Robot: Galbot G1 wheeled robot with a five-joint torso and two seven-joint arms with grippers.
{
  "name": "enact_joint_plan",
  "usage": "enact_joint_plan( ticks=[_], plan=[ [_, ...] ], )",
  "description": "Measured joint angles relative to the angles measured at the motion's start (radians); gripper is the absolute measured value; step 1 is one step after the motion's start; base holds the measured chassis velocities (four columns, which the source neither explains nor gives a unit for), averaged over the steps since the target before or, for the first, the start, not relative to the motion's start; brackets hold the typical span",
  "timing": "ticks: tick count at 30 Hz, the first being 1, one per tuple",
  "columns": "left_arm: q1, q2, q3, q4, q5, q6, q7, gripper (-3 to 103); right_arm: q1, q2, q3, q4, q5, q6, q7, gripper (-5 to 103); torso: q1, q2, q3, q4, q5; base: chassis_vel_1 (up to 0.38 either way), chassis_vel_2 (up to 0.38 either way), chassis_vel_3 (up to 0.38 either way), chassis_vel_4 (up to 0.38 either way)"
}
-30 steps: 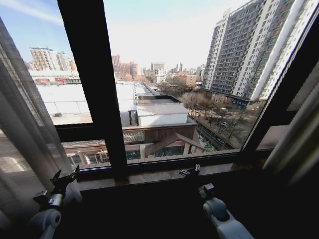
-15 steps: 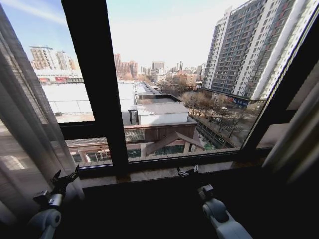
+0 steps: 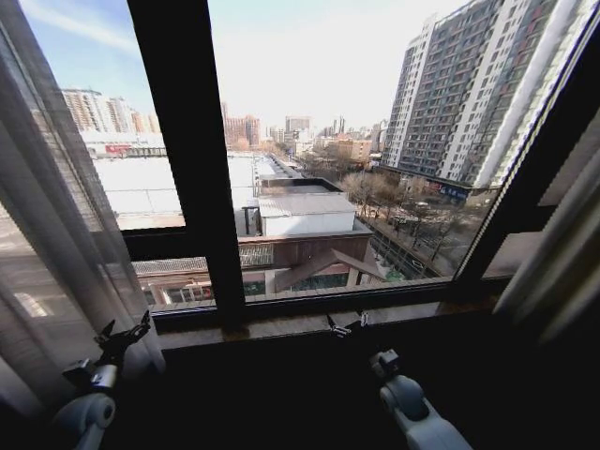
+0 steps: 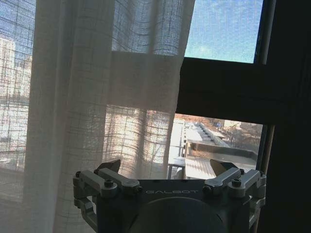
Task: Open the curtains by pulling them apart, changing their state from closed to fully open.
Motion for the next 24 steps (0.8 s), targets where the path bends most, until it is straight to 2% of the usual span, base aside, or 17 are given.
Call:
enact_joint_plan(
  ticks=[8,17,24],
  plan=[
    [0.000,0.000,0.000,0.000,0.000,0.000,0.000,100,-0.002,0.004,-0.003,0.003,0.000,0.021,0.001,100,0.000,0.000,0.000,0.0006,-0.0008,0.162,0.137,-0.169,-0.134],
    [0.000,0.000,0.000,0.000,0.000,0.000,0.000,100,-0.005,0.006,-0.002,0.011,-0.013,0.031,0.025,100,0.000,0.000,0.000,-0.0003,0.0004,0.013,0.019,-0.015,-0.006],
    [0.000,0.000,0.000,0.000,0.000,0.000,0.000,100,-0.023,0.004,0.000,0.025,-0.014,0.025,0.038,100,0.000,0.000,0.000,0.0004,-0.0005,0.000,0.000,0.000,0.000]
  ],
)
